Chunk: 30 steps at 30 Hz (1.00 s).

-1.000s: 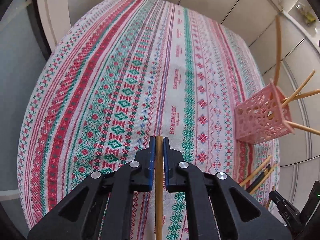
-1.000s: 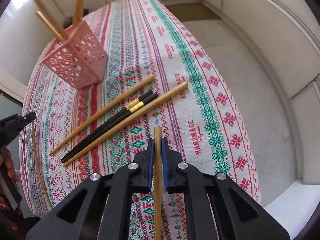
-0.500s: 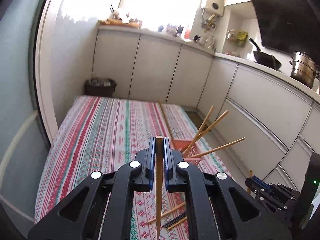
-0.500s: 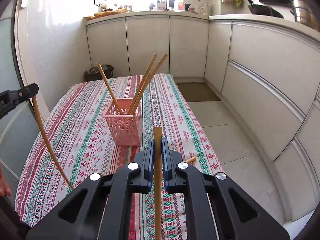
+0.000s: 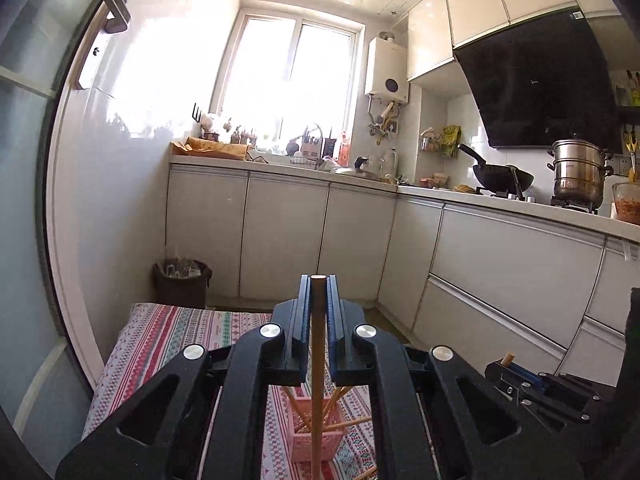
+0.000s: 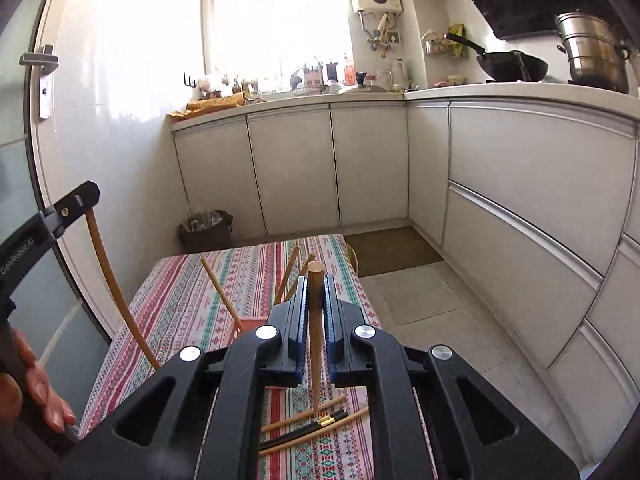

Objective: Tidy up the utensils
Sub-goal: 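Carry both chopsticks upright over the pink basket and lower them in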

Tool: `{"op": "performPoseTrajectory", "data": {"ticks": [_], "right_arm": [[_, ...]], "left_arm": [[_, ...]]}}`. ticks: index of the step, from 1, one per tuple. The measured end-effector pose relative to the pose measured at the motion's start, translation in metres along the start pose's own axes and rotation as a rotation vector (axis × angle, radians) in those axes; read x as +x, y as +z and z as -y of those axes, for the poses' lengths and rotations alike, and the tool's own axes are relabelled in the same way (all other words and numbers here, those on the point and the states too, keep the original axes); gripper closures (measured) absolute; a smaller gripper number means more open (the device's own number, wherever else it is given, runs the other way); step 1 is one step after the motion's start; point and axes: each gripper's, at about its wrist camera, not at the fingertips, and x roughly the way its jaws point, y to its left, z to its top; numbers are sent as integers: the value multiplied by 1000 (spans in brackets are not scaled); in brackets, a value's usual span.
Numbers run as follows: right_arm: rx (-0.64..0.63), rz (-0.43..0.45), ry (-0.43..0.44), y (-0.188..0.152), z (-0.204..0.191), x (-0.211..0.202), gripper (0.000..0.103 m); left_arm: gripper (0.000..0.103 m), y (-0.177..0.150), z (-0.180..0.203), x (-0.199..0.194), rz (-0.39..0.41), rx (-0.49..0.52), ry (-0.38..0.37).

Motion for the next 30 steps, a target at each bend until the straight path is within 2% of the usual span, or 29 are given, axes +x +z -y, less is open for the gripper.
{"op": "performPoseTrajectory", "data": {"ticks": [7,14,21,26,30], "right_arm": [[17,22,64,40,-3,-7,95],[26,58,142,71,-16,-13,95],[-4,129,149,95,-35,0,95],[7,103,135,90,-36,32,95],[7,88,124,82,-36,49,95]], "left_arm": [[97,19,11,30,28,8,-13],[97,20,16,56,48,35,-13],[97,-2,6,90,-4,29,-5],[91,-25,-14,113,-111,-28,-36],[91,-20,-31,109,-107,-80,-32]]}}
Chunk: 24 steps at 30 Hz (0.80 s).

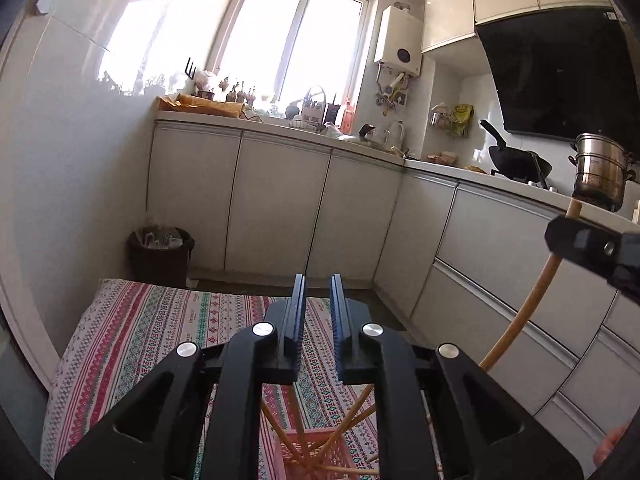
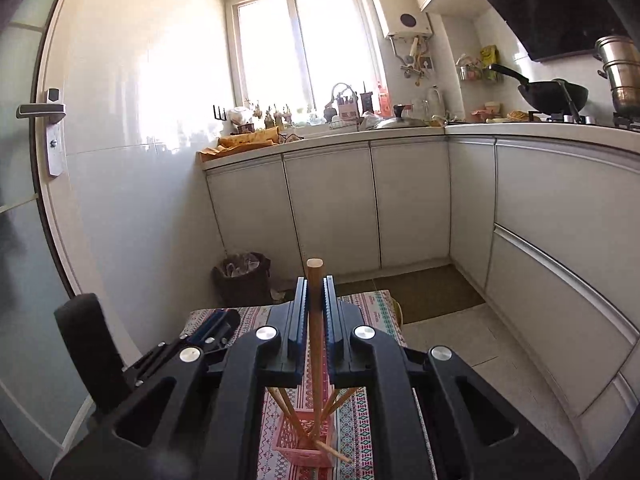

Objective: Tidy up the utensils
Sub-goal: 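Carry both chopsticks upright over the pink basket and lower them in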

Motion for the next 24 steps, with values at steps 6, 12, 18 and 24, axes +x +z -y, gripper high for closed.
{"op": "performPoseTrajectory", "data": {"ticks": [6,12,18,24], "right_arm": [[12,-4,12,-10,1,19,95],[18,-20,17,-25,-2,41,95],[36,-66,17,-42,-3,68,95],[17,-82,-9,-44,-8,69,93]], "left_arm": [[91,18,-8,-14,50,-10,43],[89,19,-19,-17,67,-13,87],[87,13,-33,-16,51,-35,116],[80,12,-40,-22,52,-49,128]]}}
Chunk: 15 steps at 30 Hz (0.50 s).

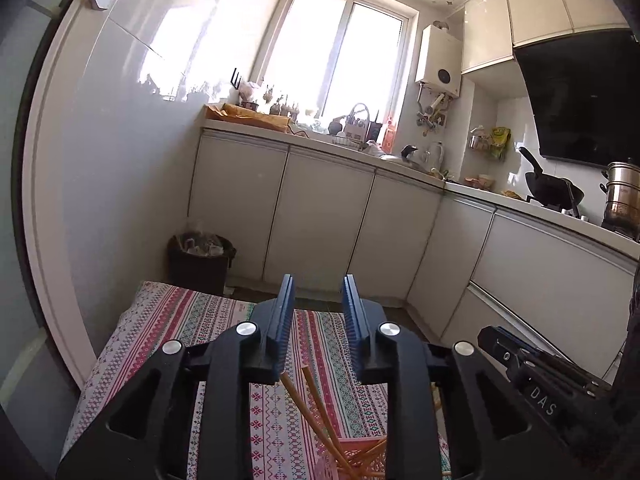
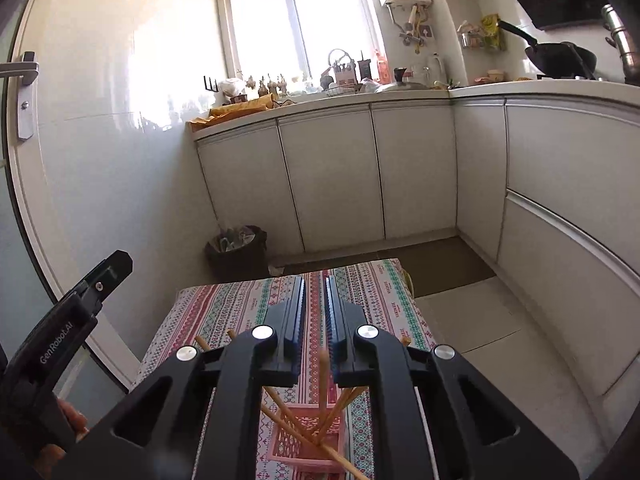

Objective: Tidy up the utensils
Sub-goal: 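Carry both chopsticks upright over the pink basket and lower them in, then open both tools to release the chopsticks into the pink basket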

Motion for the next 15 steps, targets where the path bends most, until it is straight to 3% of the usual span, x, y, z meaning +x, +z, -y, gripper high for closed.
{"op": "performPoseTrajectory", "data": {"ticks": [2,4,8,12,15], "right_arm": [[-2,-5,-6,2,-1,-2,84],[5,9,-12,5,-1,-7,58],[-2,9,-29,8,-3,-17,52],[16,44,-52,9,3,-34,25],[34,52,-64,9,9,-45,17]], "left_arm": [[79,1,1,-4,5,7,-2],[72,2,3,-8,13,9,1],[60,3,2,-20,26,0,4],[33,4,4,-35,57,-2,13],[24,4,8,-45,68,8,14]]}}
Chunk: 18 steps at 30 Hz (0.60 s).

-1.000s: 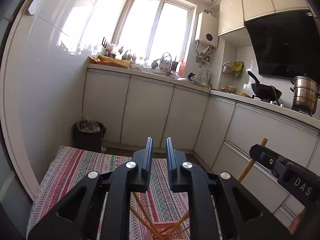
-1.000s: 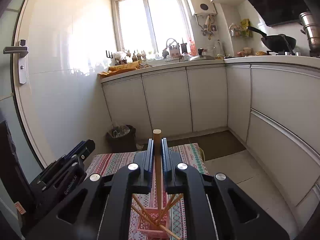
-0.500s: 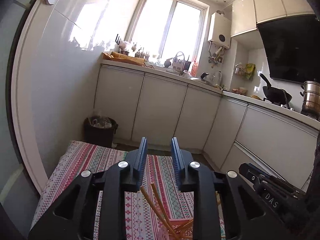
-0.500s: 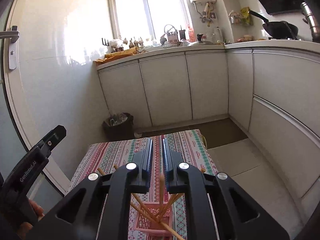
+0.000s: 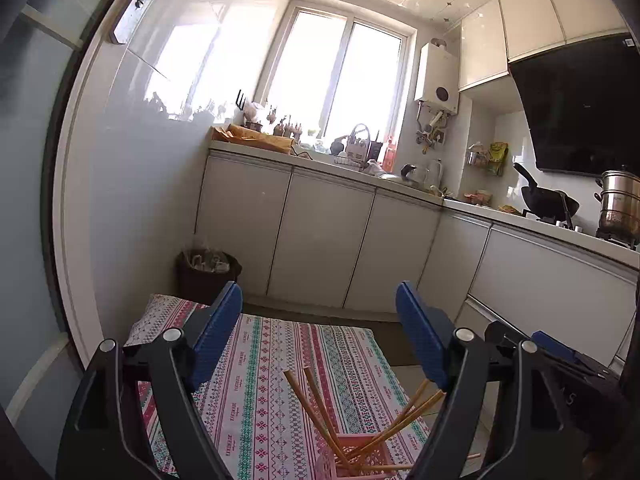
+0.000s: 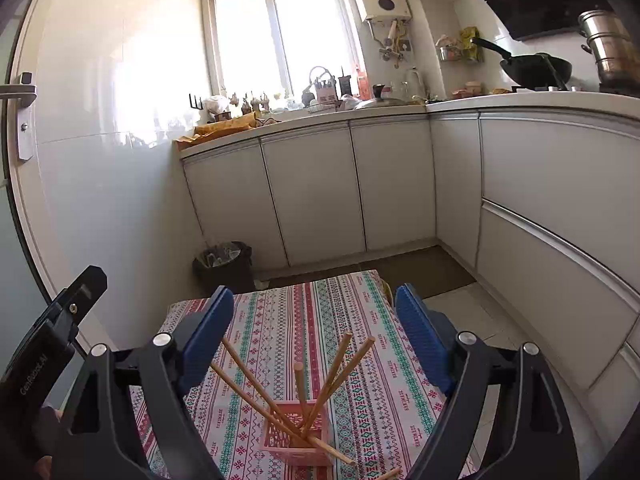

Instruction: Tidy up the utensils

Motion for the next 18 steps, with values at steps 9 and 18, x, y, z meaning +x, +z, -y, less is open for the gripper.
{"op": "performPoseTrajectory", "data": {"ticks": [9,18], "right_arm": [[-21,16,-60,-8,16,-32,7],[-22,-19,-147,-52,72,-78,7]], "left_arm": [[7,-7,-3,-32,14,-14,-8],[7,-72,14,-11,-383,218,-157]]}}
